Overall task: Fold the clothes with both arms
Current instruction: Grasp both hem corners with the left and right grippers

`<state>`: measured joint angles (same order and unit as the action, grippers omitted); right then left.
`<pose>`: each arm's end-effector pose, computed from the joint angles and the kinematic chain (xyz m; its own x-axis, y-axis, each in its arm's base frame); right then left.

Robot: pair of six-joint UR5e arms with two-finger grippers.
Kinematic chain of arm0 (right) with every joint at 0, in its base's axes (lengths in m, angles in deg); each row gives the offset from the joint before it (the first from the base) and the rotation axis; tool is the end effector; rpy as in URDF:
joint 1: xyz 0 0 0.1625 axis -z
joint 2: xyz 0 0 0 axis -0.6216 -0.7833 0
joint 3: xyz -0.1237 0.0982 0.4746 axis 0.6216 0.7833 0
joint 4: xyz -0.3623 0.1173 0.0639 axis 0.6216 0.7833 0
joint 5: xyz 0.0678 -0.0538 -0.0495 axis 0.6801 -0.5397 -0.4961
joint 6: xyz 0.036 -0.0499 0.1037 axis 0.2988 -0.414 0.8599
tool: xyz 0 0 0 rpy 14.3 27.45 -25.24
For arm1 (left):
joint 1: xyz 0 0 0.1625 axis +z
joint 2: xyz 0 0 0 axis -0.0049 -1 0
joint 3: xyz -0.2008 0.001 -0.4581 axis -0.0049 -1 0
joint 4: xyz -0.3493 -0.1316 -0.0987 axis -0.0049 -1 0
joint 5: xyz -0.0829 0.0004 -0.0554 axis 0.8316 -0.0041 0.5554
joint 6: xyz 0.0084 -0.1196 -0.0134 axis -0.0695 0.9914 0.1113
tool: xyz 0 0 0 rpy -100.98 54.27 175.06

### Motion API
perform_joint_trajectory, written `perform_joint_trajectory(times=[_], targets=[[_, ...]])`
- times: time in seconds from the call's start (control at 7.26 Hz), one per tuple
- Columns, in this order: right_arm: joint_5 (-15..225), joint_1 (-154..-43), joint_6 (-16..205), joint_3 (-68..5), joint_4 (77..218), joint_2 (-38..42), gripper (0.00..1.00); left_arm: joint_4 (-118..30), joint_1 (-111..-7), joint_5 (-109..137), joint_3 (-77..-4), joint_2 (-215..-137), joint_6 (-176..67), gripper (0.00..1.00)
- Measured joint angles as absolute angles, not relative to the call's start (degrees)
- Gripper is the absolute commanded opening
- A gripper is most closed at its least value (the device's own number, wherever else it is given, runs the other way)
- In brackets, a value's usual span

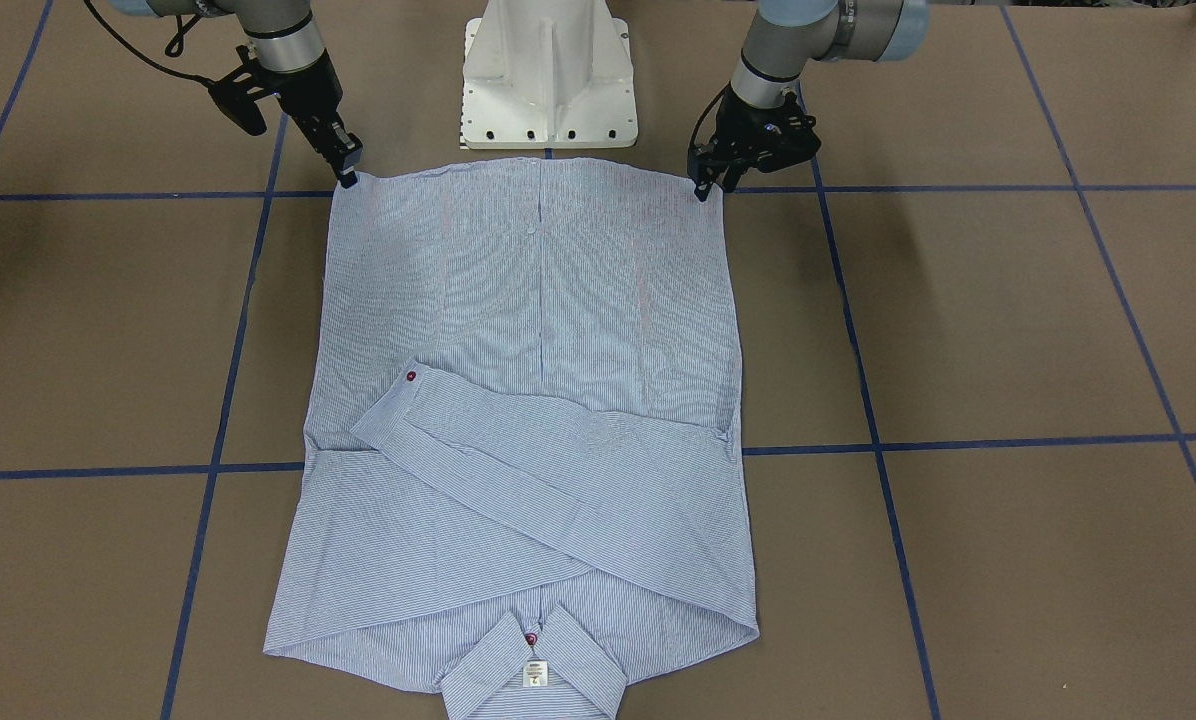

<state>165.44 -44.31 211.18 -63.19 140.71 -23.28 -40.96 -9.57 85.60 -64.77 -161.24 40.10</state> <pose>-0.4107 -0.1902 0.4832 0.3444 0.7163 0.6069 -0.5787 0.6710 -0.4635 0.4830 -0.2121 0.4708 0.5152 -0.4245 -0.7446 0.3134 0.9019 -0.2973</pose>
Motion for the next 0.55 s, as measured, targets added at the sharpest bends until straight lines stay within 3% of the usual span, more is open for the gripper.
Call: perform_joint_trajectory(times=[0.55], targets=[[165.44,-44.32,211.12,-63.15,140.72,-23.31,0.00,-40.94,-9.89,84.60,-66.14,-160.90,40.29,0.00]])
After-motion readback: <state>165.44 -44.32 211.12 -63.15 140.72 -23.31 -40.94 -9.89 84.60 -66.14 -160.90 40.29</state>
